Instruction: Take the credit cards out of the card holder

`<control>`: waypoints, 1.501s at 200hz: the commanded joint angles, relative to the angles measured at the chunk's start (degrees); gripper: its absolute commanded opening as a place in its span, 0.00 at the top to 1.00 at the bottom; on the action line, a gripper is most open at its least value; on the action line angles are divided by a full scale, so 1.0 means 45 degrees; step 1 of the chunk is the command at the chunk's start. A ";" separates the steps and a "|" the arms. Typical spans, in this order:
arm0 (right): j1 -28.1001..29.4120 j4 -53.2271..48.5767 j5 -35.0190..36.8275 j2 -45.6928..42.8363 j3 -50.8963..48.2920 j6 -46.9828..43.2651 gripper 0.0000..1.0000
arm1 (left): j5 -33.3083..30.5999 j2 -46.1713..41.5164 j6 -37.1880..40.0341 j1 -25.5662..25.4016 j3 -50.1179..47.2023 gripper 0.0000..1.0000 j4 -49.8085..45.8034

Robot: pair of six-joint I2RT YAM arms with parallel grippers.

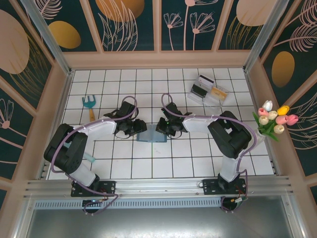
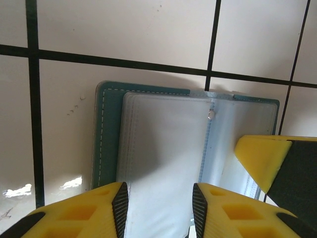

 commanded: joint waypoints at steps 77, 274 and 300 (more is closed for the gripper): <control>0.0142 -0.0720 -0.0025 0.0530 0.0192 -0.0183 0.85 | 0.1236 0.0855 0.0160 -0.0044 -0.0087 0.51 0.0511; -0.0270 0.0159 0.1110 -0.2033 -0.0428 0.0202 0.86 | 0.5786 0.0521 -0.1583 -0.0067 -0.1137 0.64 0.5506; -0.0497 0.0223 0.1714 -0.3073 -0.0918 0.0497 0.86 | 0.5969 0.0729 -0.1816 -0.0113 -0.1103 0.57 0.5966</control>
